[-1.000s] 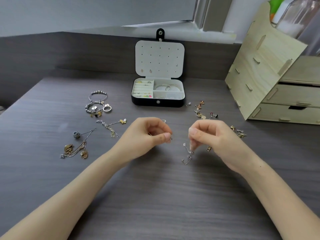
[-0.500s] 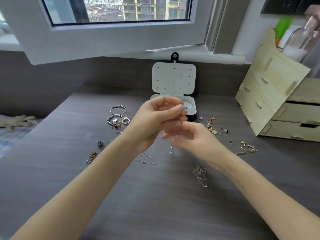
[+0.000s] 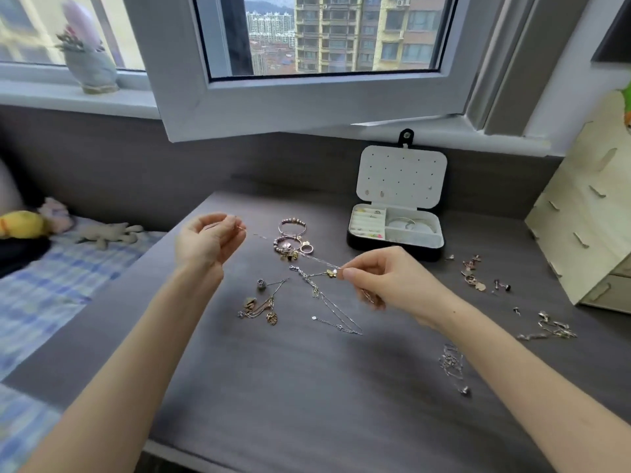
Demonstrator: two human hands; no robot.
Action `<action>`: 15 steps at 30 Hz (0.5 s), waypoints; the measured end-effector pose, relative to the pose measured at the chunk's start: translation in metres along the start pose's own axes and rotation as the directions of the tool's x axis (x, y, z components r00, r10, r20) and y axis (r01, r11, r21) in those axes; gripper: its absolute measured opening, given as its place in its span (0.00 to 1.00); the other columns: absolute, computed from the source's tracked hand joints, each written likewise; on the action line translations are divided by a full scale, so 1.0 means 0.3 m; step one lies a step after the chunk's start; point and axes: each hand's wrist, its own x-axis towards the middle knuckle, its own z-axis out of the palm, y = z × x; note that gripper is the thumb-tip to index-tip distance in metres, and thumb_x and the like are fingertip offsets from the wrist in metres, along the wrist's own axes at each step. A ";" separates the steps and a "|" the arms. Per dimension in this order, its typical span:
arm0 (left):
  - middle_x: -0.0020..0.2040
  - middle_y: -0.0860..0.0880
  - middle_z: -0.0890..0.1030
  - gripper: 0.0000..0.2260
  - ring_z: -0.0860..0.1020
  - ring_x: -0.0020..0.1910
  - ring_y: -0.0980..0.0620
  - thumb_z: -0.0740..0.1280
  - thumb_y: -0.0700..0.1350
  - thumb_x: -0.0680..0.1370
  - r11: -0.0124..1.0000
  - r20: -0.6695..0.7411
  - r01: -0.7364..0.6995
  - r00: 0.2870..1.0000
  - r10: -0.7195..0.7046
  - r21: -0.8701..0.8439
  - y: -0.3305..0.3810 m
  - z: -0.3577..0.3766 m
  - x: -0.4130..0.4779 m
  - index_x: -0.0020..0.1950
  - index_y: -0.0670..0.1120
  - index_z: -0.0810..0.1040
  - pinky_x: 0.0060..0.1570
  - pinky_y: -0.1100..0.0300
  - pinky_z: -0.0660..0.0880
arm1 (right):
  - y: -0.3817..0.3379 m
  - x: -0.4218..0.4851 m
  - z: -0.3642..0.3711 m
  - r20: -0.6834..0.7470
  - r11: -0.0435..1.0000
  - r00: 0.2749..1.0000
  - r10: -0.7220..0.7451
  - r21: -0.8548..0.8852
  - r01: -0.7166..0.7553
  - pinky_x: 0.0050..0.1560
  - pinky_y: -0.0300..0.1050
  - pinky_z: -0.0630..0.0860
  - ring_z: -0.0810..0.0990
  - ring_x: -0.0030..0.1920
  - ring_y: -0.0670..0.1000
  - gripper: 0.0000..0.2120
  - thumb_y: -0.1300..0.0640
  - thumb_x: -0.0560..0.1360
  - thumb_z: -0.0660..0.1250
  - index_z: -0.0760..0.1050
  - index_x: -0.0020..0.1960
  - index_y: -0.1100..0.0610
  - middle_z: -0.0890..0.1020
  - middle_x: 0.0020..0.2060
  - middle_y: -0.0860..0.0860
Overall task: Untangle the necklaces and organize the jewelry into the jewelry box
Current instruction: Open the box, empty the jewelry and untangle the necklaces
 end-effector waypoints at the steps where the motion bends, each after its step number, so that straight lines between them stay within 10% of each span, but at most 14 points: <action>1: 0.37 0.44 0.79 0.08 0.79 0.35 0.53 0.67 0.33 0.75 0.997 -0.043 -0.029 0.999 0.032 0.069 -0.008 -0.034 0.027 0.40 0.42 0.72 0.32 0.66 0.78 | -0.012 0.023 0.035 0.025 0.999 1.000 0.008 -0.035 -0.007 0.25 0.37 0.67 0.70 0.24 0.46 0.06 0.60 0.76 0.66 0.80 0.45 0.62 0.75 0.25 0.50; 7: 0.35 0.45 0.78 0.09 0.77 0.28 0.55 0.69 0.34 0.73 0.799 -0.064 -0.184 0.962 0.266 0.573 0.032 -0.183 0.188 0.38 0.46 0.73 0.29 0.66 0.73 | -0.071 0.151 0.216 0.110 0.935 0.988 -0.104 -0.329 0.135 0.36 0.36 0.72 0.72 0.29 0.44 0.08 0.64 0.74 0.63 0.81 0.45 0.64 0.80 0.33 0.56; 15: 0.40 0.44 0.82 0.08 0.81 0.40 0.41 0.68 0.35 0.67 0.612 -0.120 -0.113 0.937 0.328 0.783 0.032 -0.256 0.297 0.36 0.48 0.75 0.44 0.50 0.78 | -0.045 0.356 0.291 -0.018 0.763 0.975 -0.222 -0.626 0.162 0.51 0.41 0.70 0.77 0.55 0.56 0.09 0.62 0.74 0.63 0.80 0.52 0.59 0.81 0.51 0.56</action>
